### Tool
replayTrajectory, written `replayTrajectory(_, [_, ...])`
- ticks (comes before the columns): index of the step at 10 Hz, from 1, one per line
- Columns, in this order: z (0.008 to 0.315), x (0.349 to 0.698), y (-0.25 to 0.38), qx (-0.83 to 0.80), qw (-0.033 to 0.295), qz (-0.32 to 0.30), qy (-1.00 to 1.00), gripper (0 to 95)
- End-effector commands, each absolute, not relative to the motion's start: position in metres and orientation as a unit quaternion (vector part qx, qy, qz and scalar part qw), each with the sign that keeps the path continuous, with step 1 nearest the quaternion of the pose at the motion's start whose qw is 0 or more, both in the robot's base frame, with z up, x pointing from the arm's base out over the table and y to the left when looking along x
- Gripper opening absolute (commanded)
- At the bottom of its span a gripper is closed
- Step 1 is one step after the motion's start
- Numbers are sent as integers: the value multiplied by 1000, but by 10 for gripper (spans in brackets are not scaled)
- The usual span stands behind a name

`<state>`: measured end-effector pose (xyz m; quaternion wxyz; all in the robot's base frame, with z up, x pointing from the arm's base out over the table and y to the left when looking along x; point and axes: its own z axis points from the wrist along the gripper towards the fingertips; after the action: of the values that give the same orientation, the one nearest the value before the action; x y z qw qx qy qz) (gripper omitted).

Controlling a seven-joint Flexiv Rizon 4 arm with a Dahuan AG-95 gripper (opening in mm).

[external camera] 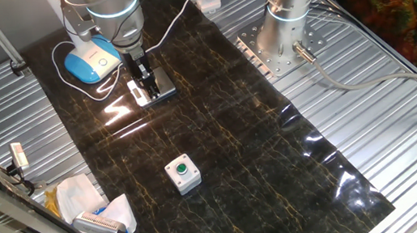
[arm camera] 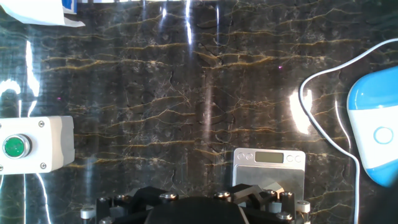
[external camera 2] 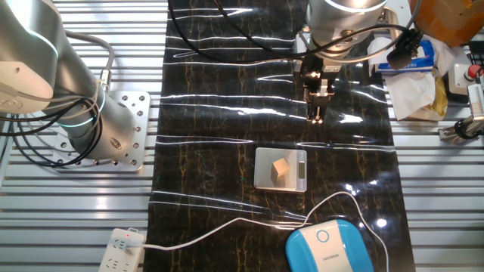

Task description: Turn off the desk lamp by pressing the button

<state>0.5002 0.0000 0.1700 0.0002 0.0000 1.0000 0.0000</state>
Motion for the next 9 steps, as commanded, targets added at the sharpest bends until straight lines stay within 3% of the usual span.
replayTrajectory(1, [170,500,0,-54,46,-44,997,190])
replayTrajectory(3, [170,500,0,-44,46,-27,998,190])
replayTrajectory(4, [170,500,0,-44,46,-27,998,380])
replayTrajectory(9, [171,500,0,-64,46,-37,996,380])
